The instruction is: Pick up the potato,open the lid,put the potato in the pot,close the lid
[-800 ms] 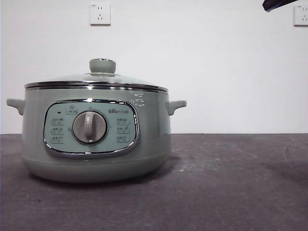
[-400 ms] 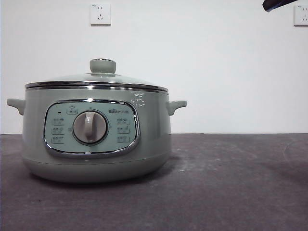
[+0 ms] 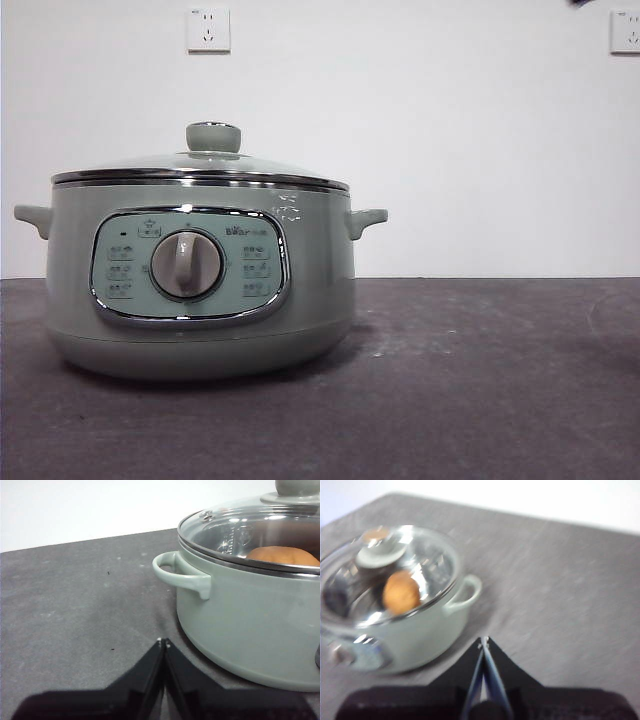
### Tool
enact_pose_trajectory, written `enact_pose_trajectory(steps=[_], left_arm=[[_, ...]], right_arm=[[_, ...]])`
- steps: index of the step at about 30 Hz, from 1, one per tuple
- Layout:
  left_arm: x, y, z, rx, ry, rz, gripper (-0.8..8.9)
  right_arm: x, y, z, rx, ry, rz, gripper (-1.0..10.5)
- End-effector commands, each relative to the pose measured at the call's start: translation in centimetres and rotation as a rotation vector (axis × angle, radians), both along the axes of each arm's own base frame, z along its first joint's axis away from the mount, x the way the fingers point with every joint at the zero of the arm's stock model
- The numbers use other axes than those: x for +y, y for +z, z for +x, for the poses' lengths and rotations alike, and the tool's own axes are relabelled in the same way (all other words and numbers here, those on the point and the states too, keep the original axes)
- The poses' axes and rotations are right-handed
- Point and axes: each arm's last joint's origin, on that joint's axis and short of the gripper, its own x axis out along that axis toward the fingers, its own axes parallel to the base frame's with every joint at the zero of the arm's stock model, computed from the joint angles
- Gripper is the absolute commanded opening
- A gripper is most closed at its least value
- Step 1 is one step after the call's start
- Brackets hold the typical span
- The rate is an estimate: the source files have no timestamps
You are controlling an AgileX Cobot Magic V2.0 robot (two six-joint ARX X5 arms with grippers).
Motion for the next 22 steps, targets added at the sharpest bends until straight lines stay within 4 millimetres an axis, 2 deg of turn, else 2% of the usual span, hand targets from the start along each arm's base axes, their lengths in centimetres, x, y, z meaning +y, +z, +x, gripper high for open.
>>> enact_pose_trajectory(steps=[1,5,11,17,22], left_arm=[[0.0,-0.5,0.1,0.012,-0.001,-0.005,-0.03],[0.0,-0.5,0.1,0.012,-0.001,-0.005,-0.03],[0.0,-0.5,0.1,0.012,-0.001,-0.005,-0.03],[0.0,-0.5,0.1,0.012,0.000,-0.005,-0.03],[0.0,-0.5,0.1,0.012,-0.001,-0.005,-0.03]], right_arm=[[-1.0,-0.7,0.3,-0.045,-0.023,-0.027,0.0],[-3.1,-3.1,0.6,-0.071,-0.006,0.044,0.0],[-5.6,-8.2,0.2,-0.121,-0.142,0.078,0.0],[-6.1,-12.7,-0.3,-0.114,-0.188,0.073,0.0],[-6.1,-15.2,-0.5,-0.112,-0.188,0.073,0.0]])
